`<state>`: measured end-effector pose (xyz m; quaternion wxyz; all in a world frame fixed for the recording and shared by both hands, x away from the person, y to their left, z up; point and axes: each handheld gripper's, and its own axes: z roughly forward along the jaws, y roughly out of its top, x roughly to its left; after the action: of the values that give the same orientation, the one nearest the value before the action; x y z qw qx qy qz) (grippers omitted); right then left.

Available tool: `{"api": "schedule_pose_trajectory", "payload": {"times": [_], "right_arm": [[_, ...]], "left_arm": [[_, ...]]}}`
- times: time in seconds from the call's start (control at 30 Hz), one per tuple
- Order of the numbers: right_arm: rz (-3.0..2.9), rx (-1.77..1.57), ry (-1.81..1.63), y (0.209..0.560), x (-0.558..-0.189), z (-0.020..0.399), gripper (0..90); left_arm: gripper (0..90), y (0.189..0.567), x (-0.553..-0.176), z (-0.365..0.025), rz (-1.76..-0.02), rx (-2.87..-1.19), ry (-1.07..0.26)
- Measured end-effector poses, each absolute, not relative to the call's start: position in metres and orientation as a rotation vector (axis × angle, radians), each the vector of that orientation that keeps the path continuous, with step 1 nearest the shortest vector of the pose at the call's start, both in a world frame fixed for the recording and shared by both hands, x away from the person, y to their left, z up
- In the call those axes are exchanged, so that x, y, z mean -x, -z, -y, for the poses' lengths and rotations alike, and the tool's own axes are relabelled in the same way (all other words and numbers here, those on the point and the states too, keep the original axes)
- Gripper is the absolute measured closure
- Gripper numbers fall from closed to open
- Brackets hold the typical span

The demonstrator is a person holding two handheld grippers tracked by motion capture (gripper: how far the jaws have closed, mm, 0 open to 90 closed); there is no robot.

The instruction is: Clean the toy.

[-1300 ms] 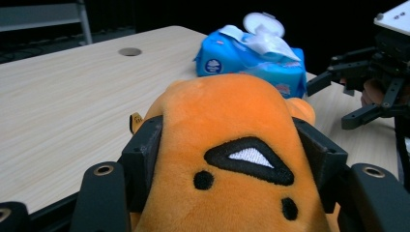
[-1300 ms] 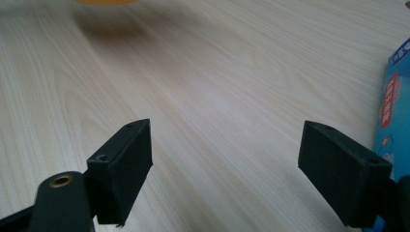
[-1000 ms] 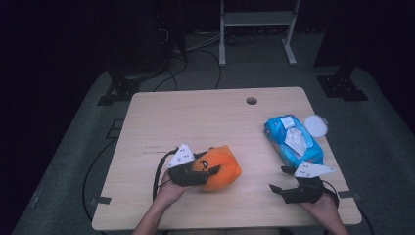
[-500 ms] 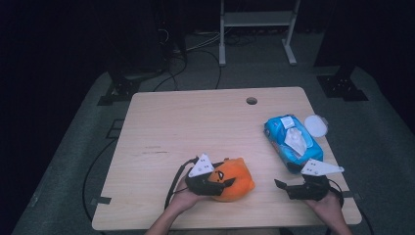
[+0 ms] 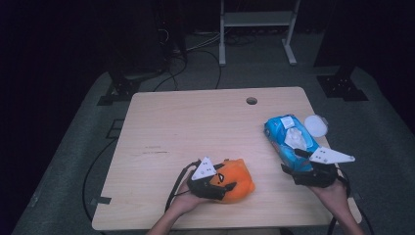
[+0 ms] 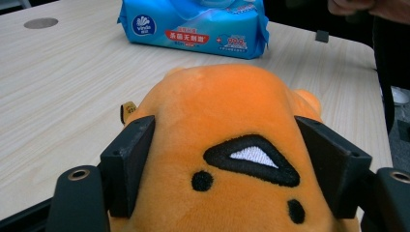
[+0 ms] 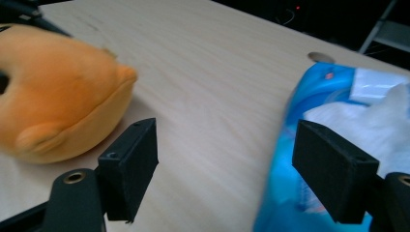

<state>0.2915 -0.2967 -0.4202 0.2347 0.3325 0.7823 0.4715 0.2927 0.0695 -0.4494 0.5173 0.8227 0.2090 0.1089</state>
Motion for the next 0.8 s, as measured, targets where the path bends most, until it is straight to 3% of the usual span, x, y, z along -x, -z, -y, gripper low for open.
{"api": "schedule_pose_trajectory", "payload": {"times": [0.33, 0.6, 0.8], "right_arm": [[-2.103, -0.988, -1.163, 0.407, -0.342, 0.313, 23.5], [-2.084, -1.074, -1.103, 0.417, -0.369, 0.319, 29.8], [-2.081, -1.127, -1.065, 0.427, -0.379, 0.318, 47.9]], "left_arm": [[24.2, 0.450, -0.292, -0.068, -0.493, -1.981, -0.274], [23.4, 0.450, -0.292, -0.068, -0.489, -1.987, -0.277], [22.5, 0.450, -0.291, -0.067, -0.480, -1.988, -0.293]]}}
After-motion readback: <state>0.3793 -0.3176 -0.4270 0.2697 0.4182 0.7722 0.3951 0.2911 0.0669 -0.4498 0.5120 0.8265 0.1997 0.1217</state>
